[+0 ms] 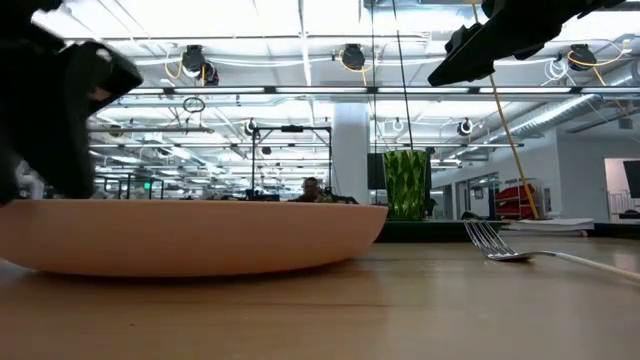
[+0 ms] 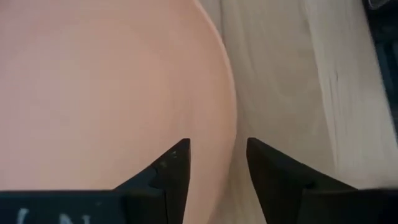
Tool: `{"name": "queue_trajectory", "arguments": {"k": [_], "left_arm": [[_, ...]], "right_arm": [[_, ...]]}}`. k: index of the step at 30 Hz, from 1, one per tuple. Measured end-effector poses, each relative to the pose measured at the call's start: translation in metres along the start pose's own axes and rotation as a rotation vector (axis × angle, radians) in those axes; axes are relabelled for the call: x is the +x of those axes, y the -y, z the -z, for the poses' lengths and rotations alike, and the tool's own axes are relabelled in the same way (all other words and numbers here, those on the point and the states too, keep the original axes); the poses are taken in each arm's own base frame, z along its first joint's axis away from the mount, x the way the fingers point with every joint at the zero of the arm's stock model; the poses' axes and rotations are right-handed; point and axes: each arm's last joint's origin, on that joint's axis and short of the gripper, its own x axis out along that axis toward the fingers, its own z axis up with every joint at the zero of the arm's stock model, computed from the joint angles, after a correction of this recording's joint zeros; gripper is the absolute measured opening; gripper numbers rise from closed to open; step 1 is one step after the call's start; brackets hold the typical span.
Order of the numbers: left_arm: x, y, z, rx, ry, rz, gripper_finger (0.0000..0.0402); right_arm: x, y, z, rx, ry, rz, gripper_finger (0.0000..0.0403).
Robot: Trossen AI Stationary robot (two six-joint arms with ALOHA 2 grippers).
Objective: Pick and place plate/cup/fork/spoon on tray
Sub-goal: Put the orange plate on the black serving tray to the bottom left of the green cup
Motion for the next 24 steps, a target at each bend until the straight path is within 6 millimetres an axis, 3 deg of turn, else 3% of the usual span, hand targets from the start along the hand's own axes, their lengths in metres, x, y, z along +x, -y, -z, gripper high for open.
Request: {"name": "queue_trajectory", "arguments": {"k": [7,12,17,24], "left_arm": [[0.010,-0.006,0.018,0.010,-0.033,0.013,0.0131],[0.013,-0.009,0.023,0.058,-0.039,0.002,0.0084],[0.012,-0.005,0.021,0.152,0.001,0.011,0.0016],[0.004,0.004,0.003,0.230,0.065,0.041,0.0012]], "right_arm": [[0.000,-0.001,0.000,-0.010,0.001,-0.004,0.0210],[0.000,-0.001,0.000,-0.010,0.001,-0.004,0.0210],[0.000,-0.001,0.000,-0.009,0.001,-0.003,0.0210],[0.000,-0.001,0.000,-0.026,0.001,-0.002,0.0210]]}}
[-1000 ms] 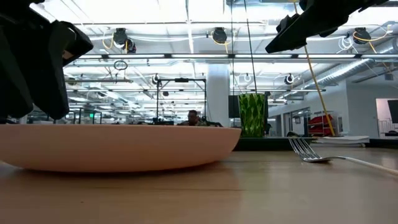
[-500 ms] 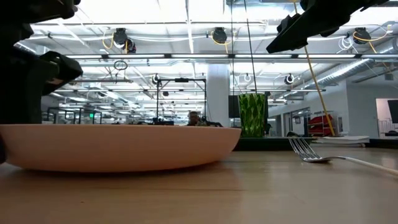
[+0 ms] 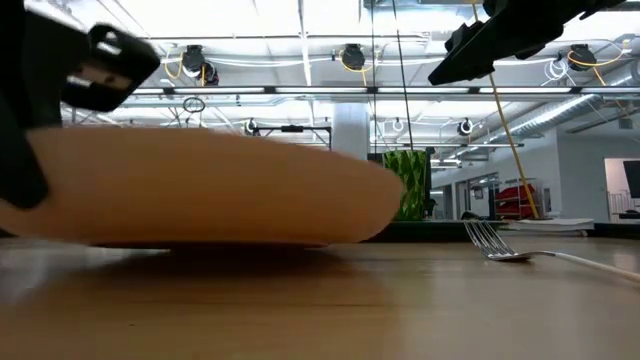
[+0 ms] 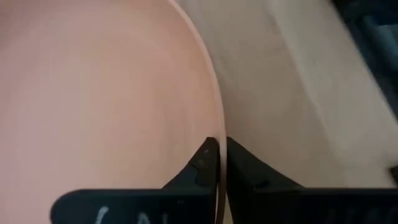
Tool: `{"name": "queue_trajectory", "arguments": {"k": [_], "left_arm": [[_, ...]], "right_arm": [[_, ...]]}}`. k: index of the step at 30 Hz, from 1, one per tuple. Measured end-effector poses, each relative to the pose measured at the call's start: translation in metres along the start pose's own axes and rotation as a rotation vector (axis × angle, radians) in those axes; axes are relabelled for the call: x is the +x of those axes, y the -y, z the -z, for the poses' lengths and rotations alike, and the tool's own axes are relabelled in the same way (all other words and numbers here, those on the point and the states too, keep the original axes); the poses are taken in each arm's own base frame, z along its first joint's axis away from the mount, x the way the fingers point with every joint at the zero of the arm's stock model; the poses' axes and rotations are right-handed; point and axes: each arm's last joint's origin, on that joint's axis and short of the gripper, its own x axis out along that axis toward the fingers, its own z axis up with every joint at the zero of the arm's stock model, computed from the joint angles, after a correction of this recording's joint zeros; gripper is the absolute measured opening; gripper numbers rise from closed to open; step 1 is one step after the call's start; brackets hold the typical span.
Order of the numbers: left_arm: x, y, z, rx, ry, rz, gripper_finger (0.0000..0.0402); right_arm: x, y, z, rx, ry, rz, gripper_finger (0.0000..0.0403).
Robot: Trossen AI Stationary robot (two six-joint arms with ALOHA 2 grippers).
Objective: Pick and place plate/cup/fork/spoon on tray
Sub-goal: Put the orange plate on the black serving tray to the bottom left of the green cup
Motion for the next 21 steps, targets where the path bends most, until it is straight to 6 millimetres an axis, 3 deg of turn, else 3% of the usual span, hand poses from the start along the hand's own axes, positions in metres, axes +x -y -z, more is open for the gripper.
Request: {"name": "queue_trajectory", "arguments": {"k": [11,16,21], "left_arm": [[-0.026,0.004,-0.049,0.173,0.071,0.022,0.0007],[-0.036,-0.008,-0.065,0.243,0.033,-0.028,0.0007],[-0.033,-0.029,-0.074,0.299,0.014,-0.081,0.0007]], "right_arm": [[0.000,0.000,0.000,0.023,0.000,0.000,0.0210],[0.000,0.000,0.000,0.005,-0.004,0.002,0.0210],[-0.004,0.000,-0.002,0.044,0.019,0.022,0.0210]]}}
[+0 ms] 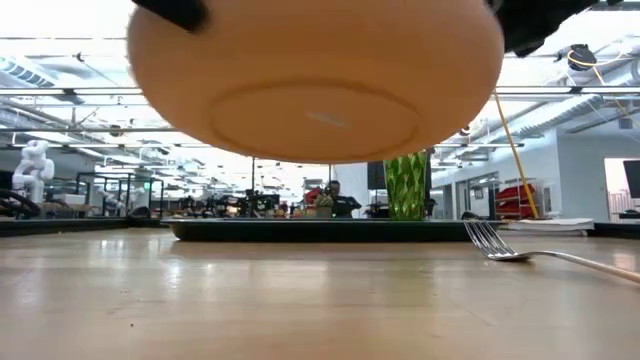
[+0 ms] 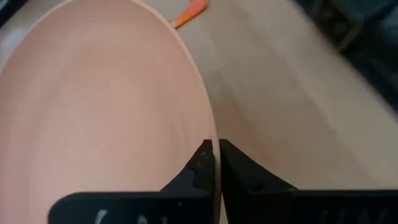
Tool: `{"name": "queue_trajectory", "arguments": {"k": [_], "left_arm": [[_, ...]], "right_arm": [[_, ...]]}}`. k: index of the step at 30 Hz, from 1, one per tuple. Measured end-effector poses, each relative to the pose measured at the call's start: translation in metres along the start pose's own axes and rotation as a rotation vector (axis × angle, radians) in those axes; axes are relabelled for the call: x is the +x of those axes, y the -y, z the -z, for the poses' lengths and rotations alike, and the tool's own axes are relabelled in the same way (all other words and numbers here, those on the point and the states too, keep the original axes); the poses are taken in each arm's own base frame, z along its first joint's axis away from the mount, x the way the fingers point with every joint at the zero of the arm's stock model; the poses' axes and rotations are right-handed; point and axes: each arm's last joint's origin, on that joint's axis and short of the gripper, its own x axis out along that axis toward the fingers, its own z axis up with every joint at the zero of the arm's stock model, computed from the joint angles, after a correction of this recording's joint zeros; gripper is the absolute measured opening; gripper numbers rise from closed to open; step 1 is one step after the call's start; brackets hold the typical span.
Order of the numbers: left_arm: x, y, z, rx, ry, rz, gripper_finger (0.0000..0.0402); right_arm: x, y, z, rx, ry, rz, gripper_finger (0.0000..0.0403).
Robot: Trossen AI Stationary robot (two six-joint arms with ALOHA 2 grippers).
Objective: Pick and place plate/cup/fork/spoon on tray
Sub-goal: Put the orange plate on the black serving tray to the bottom left of the green cup
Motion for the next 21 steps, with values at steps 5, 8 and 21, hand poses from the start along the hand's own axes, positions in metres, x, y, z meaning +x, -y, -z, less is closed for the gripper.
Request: {"name": "queue_trajectory", "arguments": {"k": [5,8,21], "left_arm": [[0.010,-0.026,0.003,0.019,-0.025,-0.038,0.0007],[0.015,-0.043,0.005,0.038,-0.043,-0.060,0.0007],[0.040,-0.148,0.027,-0.098,-0.047,-0.161,0.0007]], "right_arm": [[-0.021,-0.003,-0.014,0.032,0.111,0.051,0.0210],[-0.032,-0.004,-0.015,0.022,0.135,0.096,0.0210],[-0.044,-0.011,-0.006,0.024,0.100,0.205,0.0210]]}}
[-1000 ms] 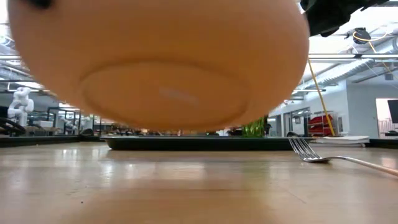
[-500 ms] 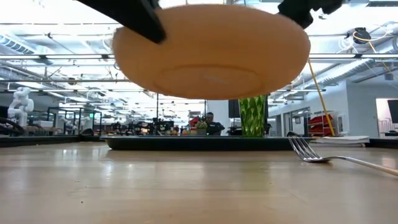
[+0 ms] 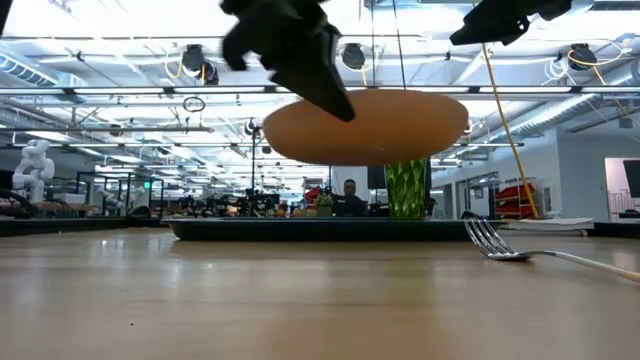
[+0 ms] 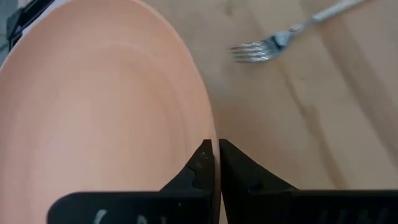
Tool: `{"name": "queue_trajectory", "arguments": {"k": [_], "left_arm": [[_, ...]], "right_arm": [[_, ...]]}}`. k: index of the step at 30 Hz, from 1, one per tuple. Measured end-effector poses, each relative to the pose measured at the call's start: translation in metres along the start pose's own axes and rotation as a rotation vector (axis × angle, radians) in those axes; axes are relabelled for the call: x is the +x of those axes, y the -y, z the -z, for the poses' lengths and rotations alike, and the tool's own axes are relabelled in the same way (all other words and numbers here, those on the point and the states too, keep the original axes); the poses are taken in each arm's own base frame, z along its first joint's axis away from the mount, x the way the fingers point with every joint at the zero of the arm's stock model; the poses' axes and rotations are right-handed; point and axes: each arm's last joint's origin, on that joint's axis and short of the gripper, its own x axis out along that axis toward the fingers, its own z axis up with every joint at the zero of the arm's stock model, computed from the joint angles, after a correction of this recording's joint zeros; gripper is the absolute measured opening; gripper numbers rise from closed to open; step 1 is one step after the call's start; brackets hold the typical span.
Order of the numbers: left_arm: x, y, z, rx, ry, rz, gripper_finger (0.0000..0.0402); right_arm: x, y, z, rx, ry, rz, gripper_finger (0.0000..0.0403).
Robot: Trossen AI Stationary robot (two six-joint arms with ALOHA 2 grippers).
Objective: Pick and place plate/cup/fork/spoon on tray
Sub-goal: Put the orange plate on the black serving tray to the bottom left of the green cup
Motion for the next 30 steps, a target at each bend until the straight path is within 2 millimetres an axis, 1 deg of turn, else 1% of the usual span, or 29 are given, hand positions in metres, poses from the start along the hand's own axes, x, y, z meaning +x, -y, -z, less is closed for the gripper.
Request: {"name": "queue_trajectory", "arguments": {"k": [5,11,14,20,24,27,30], "left_arm": [[0.012,-0.028,0.011,-0.067,0.007,-0.011,0.0010],[0.031,-0.049,0.036,-0.133,0.014,-0.009,0.0007],[0.039,-0.055,0.048,-0.155,0.009,-0.027,0.0010],[0.043,-0.069,0.056,-0.173,0.016,-0.046,0.0008],[0.051,-0.082,0.064,-0.204,0.016,-0.036,0.0009],[0.064,-0.086,0.069,-0.209,0.030,-0.033,0.0016],[0.077,-0.085,0.077,-0.204,0.002,-0.022,0.0015]], "right_arm": [[-0.004,0.001,-0.001,-0.023,0.020,0.021,0.0210],[-0.005,0.001,-0.001,-0.023,0.023,0.020,0.0210],[-0.005,0.001,-0.001,-0.019,0.022,0.019,0.0210],[-0.005,0.001,-0.001,-0.024,0.022,0.018,0.0210],[-0.005,0.001,-0.001,-0.023,0.022,0.017,0.0210],[-0.005,0.001,-0.001,-0.024,0.022,0.017,0.0210],[-0.005,0.001,-0.001,-0.027,0.022,0.017,0.0210]]}}
